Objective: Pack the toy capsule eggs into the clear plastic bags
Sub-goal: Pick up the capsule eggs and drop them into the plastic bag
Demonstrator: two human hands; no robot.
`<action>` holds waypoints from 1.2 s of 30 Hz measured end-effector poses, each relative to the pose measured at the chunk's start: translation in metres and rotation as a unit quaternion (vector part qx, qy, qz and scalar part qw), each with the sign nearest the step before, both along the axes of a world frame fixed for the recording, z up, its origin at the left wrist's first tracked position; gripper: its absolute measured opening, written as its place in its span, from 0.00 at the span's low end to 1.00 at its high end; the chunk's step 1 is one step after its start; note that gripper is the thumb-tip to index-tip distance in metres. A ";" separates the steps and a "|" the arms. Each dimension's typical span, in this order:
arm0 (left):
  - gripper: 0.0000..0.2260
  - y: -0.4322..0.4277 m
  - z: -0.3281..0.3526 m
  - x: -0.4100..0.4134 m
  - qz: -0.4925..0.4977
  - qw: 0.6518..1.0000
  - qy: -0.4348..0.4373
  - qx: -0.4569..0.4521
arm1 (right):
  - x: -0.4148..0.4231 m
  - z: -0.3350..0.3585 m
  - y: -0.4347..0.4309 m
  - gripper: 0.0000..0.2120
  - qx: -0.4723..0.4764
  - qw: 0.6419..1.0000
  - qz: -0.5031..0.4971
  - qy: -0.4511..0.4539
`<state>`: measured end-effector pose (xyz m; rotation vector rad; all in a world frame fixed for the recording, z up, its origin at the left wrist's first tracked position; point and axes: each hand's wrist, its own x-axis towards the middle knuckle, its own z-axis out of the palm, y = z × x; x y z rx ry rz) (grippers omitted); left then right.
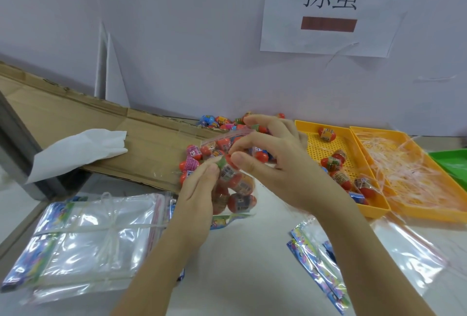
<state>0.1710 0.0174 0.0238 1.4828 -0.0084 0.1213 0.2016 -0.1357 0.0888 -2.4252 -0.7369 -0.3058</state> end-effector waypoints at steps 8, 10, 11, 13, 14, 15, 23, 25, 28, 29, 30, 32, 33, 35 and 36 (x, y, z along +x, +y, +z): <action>0.15 0.006 -0.003 0.008 0.010 0.997 -0.041 -0.063 | -0.001 -0.002 0.005 0.19 0.066 0.996 0.063 0.018; 0.18 0.005 -0.002 0.010 0.013 0.997 -0.044 -0.065 | 0.000 -0.002 0.004 0.30 0.196 0.979 0.045 0.029; 0.19 0.005 0.000 0.009 0.018 0.996 -0.040 -0.072 | 0.001 -0.003 0.004 0.36 0.245 0.968 0.027 0.049; 0.18 0.005 -0.001 0.008 0.015 0.995 -0.054 -0.082 | 0.006 -0.005 0.002 0.43 0.271 0.951 0.004 0.150; 0.16 0.005 -0.003 0.008 0.006 0.995 -0.063 -0.080 | 0.008 -0.007 0.002 0.44 0.261 0.942 0.011 0.210; 0.16 0.006 -0.002 0.007 -0.003 0.994 -0.067 -0.084 | 0.010 -0.010 0.003 0.39 0.255 0.934 0.026 0.251; 0.11 0.005 0.010 0.001 -0.008 0.993 -0.062 -0.101 | 0.012 -0.019 0.012 0.05 0.377 0.893 0.051 0.241; 0.07 0.005 0.010 0.001 0.040 0.992 -0.059 -0.105 | 0.009 -0.019 0.015 0.09 0.366 0.896 0.065 0.242; 0.06 0.008 0.007 0.003 0.064 0.992 -0.047 -0.098 | 0.009 -0.020 0.018 0.12 0.350 0.901 0.075 0.243; 0.06 0.009 0.007 0.003 0.063 0.993 -0.048 -0.091 | 0.009 -0.021 0.019 0.12 0.352 0.901 0.076 0.240; 0.07 0.009 0.007 0.003 0.060 0.993 -0.048 -0.087 | 0.009 -0.021 0.019 0.10 0.358 0.901 0.072 0.235; 0.09 0.008 0.008 0.001 0.058 0.993 -0.043 -0.097 | 0.009 -0.021 0.019 0.08 0.380 0.895 0.054 0.228; 0.10 0.006 0.009 0.001 0.056 0.991 -0.041 -0.111 | 0.010 -0.021 0.018 0.07 0.391 0.890 0.048 0.230; 0.14 0.002 0.010 0.000 0.055 0.987 -0.048 -0.141 | 0.010 -0.021 0.016 0.03 0.393 0.889 0.043 0.230; 0.15 0.000 0.010 0.000 0.066 0.984 -0.053 -0.156 | 0.010 -0.021 0.015 0.01 0.388 0.892 0.044 0.229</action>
